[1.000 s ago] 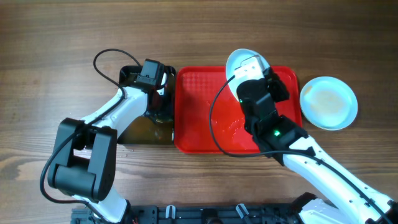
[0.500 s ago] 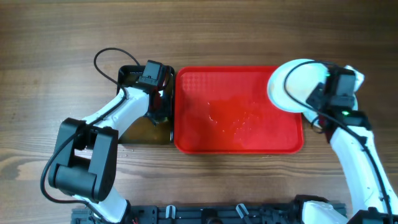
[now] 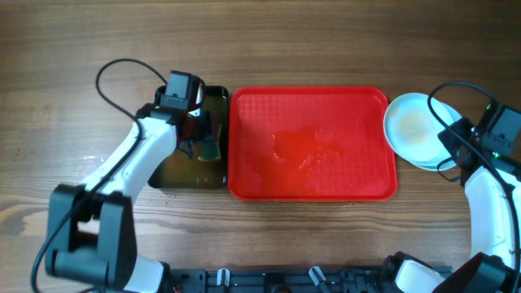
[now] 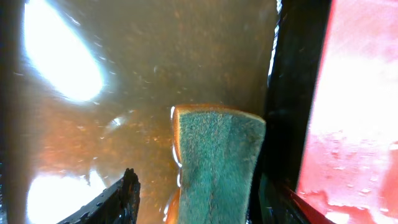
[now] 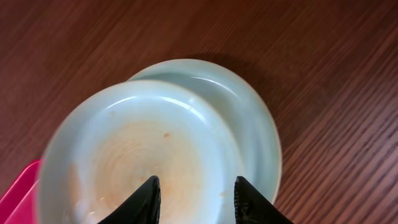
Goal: Clean dirty plates on tray and stack at the side
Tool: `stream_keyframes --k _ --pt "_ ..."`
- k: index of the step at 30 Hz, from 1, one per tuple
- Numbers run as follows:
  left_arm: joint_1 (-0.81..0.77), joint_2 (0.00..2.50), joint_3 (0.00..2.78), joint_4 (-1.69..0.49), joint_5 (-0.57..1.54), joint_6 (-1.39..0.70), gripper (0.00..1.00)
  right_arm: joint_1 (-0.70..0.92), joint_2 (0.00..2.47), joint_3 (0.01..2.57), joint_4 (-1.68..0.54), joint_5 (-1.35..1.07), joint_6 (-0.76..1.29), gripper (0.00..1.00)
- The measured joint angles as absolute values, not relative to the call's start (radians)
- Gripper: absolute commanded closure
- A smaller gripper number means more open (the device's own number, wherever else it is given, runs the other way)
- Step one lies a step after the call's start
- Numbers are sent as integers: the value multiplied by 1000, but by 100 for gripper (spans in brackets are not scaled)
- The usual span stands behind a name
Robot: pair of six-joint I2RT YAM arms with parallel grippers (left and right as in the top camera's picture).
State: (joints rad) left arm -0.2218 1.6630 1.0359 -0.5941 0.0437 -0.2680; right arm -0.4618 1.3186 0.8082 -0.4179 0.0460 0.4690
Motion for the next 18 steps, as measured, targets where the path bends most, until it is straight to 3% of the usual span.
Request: stream_keyframes --k 3,6,7,8,9,13,18 --pt "-204 1605 1036 -612 48 -269 40 -462 1319 808 -403 -60 466 52" --pt "-190 1557 1036 -622 52 -292 31 -434 1319 808 -369 -245 405 46" --pt "-189 1552 1036 -622 54 -297 23 -411 1319 808 -363 -282 376 39" --pt "-189 1550 1036 -623 54 -302 7 -380 1319 808 -358 -318 349 25" --pt "-188 1550 1036 -625 54 -302 0 -337 1319 808 -356 -348 318 0" --pt "-172 1546 1039 -682 62 -329 0 -159 1319 822 -397 -377 196 1" --pt "-81 1499 1083 -833 91 -383 0 -25 1324 977 -662 -350 90 1"
